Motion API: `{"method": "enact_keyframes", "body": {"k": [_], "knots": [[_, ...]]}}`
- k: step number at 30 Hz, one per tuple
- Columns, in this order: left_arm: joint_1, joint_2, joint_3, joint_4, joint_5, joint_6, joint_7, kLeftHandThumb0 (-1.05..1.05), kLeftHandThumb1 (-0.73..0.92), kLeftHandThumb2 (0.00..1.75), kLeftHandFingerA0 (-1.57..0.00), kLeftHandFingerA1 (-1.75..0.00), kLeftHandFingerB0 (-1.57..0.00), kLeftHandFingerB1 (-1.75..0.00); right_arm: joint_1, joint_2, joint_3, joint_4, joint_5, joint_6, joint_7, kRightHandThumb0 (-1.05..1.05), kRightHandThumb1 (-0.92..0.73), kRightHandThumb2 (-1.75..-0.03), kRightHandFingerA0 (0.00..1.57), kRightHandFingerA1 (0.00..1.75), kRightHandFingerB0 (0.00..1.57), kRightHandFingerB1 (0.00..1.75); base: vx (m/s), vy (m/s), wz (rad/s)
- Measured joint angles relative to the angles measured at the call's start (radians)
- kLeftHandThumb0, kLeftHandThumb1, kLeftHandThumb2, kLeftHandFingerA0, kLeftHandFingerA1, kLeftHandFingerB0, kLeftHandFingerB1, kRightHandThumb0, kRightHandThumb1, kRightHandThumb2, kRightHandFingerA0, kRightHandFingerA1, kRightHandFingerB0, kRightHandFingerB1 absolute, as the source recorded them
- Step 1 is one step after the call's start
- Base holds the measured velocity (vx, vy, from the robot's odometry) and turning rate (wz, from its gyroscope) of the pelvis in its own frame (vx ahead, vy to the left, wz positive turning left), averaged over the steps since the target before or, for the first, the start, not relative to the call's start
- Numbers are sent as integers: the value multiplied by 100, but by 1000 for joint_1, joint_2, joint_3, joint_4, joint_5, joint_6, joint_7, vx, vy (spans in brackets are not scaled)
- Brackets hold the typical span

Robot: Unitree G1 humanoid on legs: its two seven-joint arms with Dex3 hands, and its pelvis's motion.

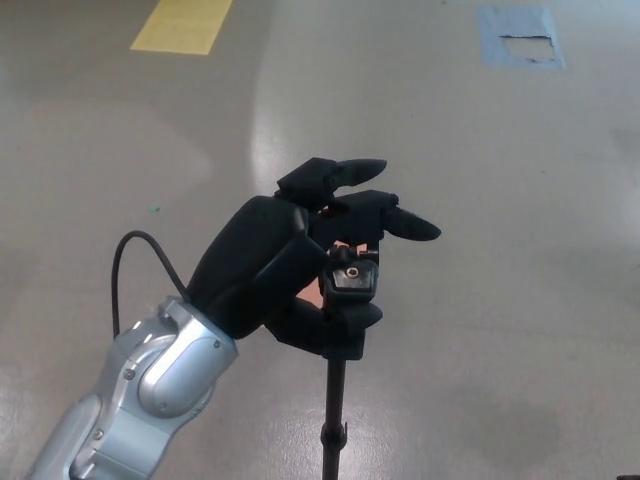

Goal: The robot uses its left hand to grab the top of a phone stand kept on the floor and rotates it anti-clockwise

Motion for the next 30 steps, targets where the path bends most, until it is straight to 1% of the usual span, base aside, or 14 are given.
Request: {"method": "enact_keyframes", "body": {"k": [5, 6, 17, 18, 24, 25, 28, 29, 30], "knots": [[0, 0, 1, 3, -1, 0, 3, -10, 34, 82, -16, -49, -53, -61, -1, 0, 2, 0, 0, 0, 0, -46, -74, -64, 64, 47, 27, 30, 0, 0, 0], [0, 0, 1, 3, -1, 0, 3, -14, 49, 54, -30, -32, -65, -40, -2, 0, 4, 0, 0, 0, 0, -45, -75, -62, 64, 46, 27, 30, 0, 0, 0], [5, 0, 4, 14, -4, 0, 3, -15, 48, 54, -32, -33, -66, -41, -19, 0, 6, 0, 0, 1, 4, -45, -75, -63, 65, 47, 28, 30, 0, 0, 0], [6, 0, 4, 16, -4, 0, 3, -19, 46, 56, -31, -35, -64, -42, -20, 0, 7, 0, 0, 1, 4, -46, -74, -64, 64, 47, 27, 30, 0, 0, 0], [12, 1, 4, 38, -5, 0, 3, -17, 47, 56, -33, -35, -64, -43, -22, -1, 7, -2, 0, 2, 10, -45, -75, -64, 65, 47, 27, 30, 0, 0, 0], [12, 1, 4, 42, -5, 0, 3, -19, 48, 56, -36, -35, -66, -43, -22, -1, 7, -3, 0, 2, 10, -45, -75, -62, 64, 46, 28, 30, 0, 0, 0], [14, 1, 4, 54, -4, -1, 5, -20, 51, 58, -38, -36, -68, -44, -22, -1, 7, -4, 0, 3, 11, -44, -77, -63, 64, 46, 30, 31, 0, 0, 0], [15, 1, 4, 56, -3, -2, 6, -14, 55, 56, -42, -36, -72, -43, -23, -1, 7, -4, 0, 3, 11, -45, -74, -63, 65, 46, 29, 31, 0, 0, 0], [16, 1, 4, 61, -3, -5, 7, -14, 55, 56, -42, -36, -72, -43, -23, -1, 7, -4, 0, 5, 12, -45, -74, -63, 65, 46, 29, 31, 0, 0, 0]]}}
